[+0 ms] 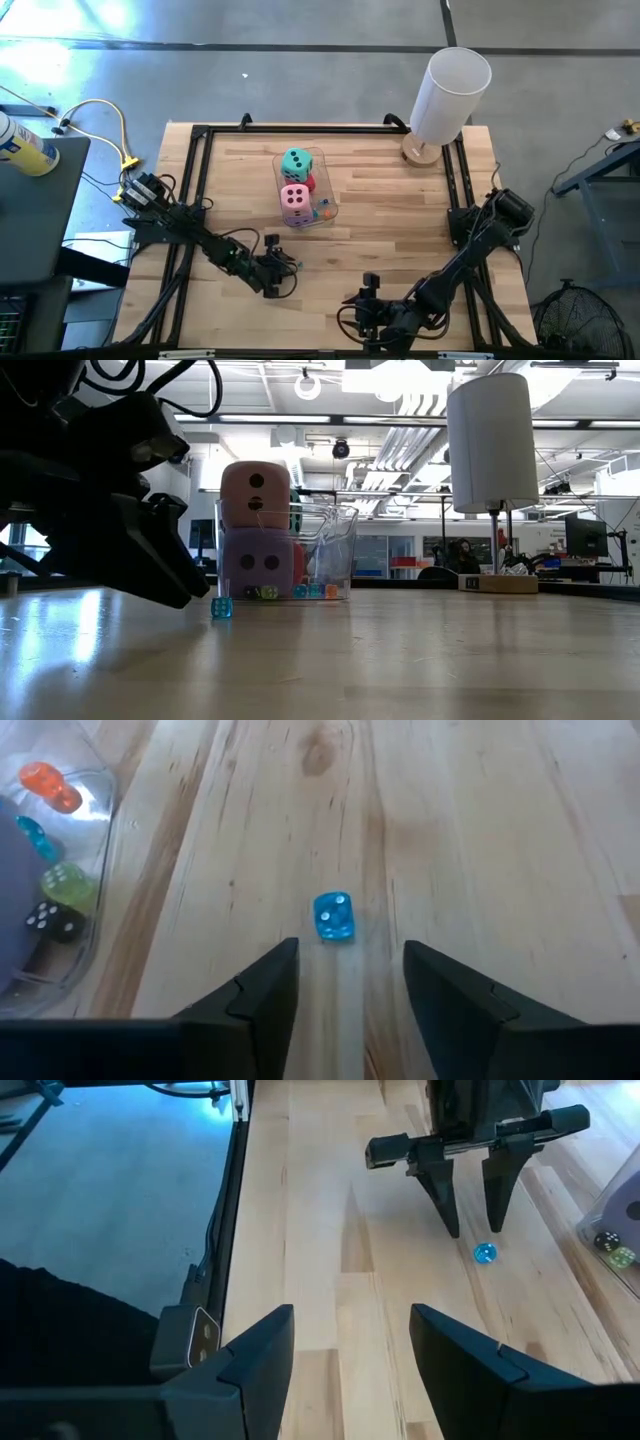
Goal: Pick & Place Dice
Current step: Put the small light blue die into the transparent bin
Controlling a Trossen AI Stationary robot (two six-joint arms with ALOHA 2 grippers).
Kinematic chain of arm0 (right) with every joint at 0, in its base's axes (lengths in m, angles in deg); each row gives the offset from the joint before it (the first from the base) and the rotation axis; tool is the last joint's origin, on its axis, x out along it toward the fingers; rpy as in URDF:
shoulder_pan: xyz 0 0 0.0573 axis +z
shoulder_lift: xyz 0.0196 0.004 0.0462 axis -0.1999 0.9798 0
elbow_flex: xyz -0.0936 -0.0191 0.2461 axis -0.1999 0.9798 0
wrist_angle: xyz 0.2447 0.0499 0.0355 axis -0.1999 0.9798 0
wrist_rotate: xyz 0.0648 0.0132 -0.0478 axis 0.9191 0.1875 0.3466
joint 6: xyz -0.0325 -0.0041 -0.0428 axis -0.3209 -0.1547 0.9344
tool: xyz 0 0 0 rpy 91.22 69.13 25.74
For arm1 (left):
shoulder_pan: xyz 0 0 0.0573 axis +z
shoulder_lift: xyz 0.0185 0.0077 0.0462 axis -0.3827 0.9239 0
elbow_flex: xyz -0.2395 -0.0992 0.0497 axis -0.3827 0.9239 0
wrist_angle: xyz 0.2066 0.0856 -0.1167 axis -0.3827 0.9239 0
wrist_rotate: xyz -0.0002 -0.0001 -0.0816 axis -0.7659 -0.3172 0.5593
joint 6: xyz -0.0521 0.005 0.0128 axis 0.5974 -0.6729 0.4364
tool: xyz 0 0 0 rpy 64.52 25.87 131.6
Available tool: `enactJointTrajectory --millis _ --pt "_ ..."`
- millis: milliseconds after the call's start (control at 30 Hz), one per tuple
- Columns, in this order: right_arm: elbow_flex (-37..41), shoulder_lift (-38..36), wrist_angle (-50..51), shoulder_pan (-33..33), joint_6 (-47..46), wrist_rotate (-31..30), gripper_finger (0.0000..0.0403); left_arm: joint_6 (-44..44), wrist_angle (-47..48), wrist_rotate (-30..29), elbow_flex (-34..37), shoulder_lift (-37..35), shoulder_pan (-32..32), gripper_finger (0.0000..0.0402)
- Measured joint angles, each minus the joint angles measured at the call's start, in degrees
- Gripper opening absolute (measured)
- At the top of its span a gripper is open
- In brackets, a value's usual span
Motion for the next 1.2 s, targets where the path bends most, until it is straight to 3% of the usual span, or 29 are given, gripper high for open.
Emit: enactJointTrajectory --millis 433,1200 --pt "0.0 0.0 0.0 0.0 1.5 0.0 0.0192 0.1 -6.5 -1.7 -0.1 5.6 0.0 0.0189" --pt "0.0 0.0 0.0 0.0 1.7 0.0 0.0192 2.7 -6.2 0.1 -0.1 5.9 1.8 0.0188"
